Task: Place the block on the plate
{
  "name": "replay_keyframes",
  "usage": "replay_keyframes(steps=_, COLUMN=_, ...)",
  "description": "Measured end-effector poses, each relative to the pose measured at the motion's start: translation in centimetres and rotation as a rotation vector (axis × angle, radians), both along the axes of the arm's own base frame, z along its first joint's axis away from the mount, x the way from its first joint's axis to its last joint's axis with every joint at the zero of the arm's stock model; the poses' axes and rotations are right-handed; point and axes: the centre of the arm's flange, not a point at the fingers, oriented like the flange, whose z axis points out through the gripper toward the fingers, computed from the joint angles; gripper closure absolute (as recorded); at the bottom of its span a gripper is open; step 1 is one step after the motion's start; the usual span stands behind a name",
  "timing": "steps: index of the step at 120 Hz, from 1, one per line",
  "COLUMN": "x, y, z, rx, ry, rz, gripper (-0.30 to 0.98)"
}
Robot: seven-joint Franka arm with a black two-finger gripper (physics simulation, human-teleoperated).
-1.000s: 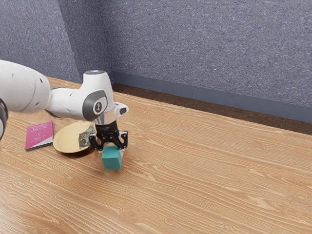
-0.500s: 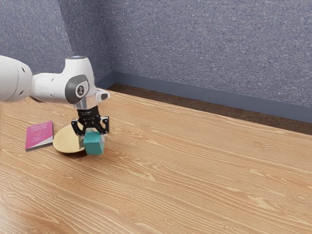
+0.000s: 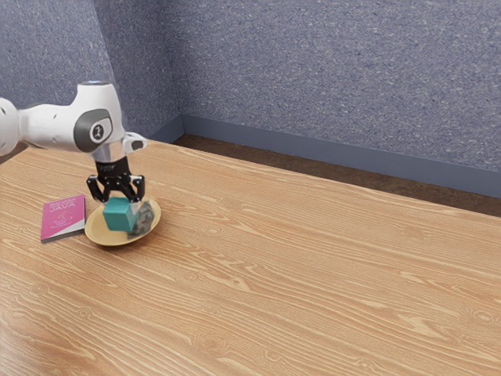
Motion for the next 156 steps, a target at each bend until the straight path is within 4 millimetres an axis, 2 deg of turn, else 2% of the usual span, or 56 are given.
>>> replay_keyframes(steps=13, x=1.0, y=1.0, z=-0.2, rx=0.007, ry=0.002, rz=-0.037, gripper=0.29)
replay_keyframes(steps=36, x=2.2, y=2.6, z=-1.9, rx=0.004, ry=0.02, rz=-0.097, gripper=0.3)
replay_keyframes(steps=53, x=2.4, y=3.1, z=-2.7, rx=0.004, ry=0.036, rz=-0.144, gripper=0.29)
replay_keyframes(steps=59, x=2.4, y=3.0, z=-2.8, rx=0.003, ry=0.04, rz=-0.159, gripper=0.24)
replay_keyframes(steps=81, x=2.7, y=2.7, z=-1.8, rx=0.003, ry=0.035, rz=-0.209, gripper=0.1)
replay_keyframes(steps=113, x=2.4, y=2.1, z=-0.9, rx=-0.006, ry=0.055, rz=-0.252, gripper=0.03)
replay_keyframes(steps=133, x=2.4, y=1.1, z=1.4, rx=0.0, ry=0.044, rz=-0.281, gripper=0.01)
replay_keyframes(steps=142, x=2.4, y=0.3, z=3.5, rx=0.012, ry=0.03, rz=-0.296, gripper=0.01)
replay_keyframes(steps=156, x=2.6, y=-1.4, z=5.6, rx=0.017, ry=0.019, rz=-0.325, gripper=0.01)
